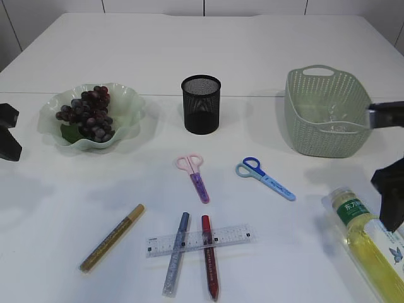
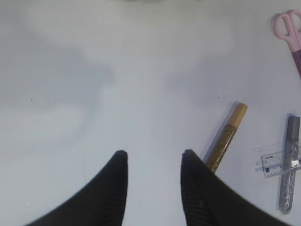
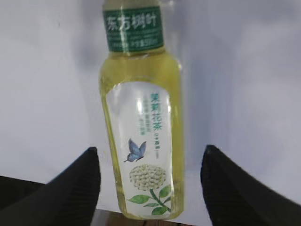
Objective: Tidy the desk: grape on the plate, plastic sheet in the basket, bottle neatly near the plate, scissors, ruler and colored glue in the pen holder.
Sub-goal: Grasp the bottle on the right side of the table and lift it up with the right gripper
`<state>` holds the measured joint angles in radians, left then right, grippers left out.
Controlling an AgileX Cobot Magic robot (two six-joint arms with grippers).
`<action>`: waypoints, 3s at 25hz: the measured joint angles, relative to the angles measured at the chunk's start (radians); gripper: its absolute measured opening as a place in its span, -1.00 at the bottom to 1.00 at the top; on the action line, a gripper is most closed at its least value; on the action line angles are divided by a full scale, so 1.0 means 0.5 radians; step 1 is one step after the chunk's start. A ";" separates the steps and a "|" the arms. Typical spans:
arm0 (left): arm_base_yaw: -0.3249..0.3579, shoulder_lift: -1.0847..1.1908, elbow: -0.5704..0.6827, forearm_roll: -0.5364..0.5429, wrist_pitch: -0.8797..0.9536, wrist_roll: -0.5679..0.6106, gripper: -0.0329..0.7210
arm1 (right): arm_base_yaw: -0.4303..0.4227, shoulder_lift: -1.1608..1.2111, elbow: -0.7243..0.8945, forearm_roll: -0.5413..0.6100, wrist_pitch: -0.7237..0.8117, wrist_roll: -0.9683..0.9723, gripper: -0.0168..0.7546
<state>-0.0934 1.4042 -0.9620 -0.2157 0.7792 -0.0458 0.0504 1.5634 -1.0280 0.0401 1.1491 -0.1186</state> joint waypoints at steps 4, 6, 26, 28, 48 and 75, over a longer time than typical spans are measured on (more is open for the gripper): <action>0.000 0.000 0.000 0.003 0.001 0.003 -0.17 | 0.189 0.000 0.110 -0.126 -0.098 0.018 0.41; 0.000 0.000 0.000 0.003 0.005 0.003 -0.17 | 0.224 0.000 0.129 -0.157 -0.160 0.053 0.48; 0.000 0.000 0.000 0.003 0.002 0.003 -0.17 | 0.233 0.225 0.137 -0.193 -0.386 0.091 0.74; 0.000 0.000 0.000 0.003 -0.002 0.003 -0.17 | 0.233 0.268 0.137 -0.200 -0.409 0.109 0.75; 0.000 0.000 0.000 0.023 -0.014 0.003 -0.17 | 0.233 0.522 0.137 -0.263 -0.532 0.177 0.59; 0.000 0.004 0.000 0.026 -0.016 0.003 -0.17 | 0.233 0.094 0.148 0.351 -0.480 -0.473 0.23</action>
<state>-0.0934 1.4061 -0.9620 -0.2025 0.7714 -0.0442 0.1670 1.6105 -0.9540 0.2154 0.9094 -0.3553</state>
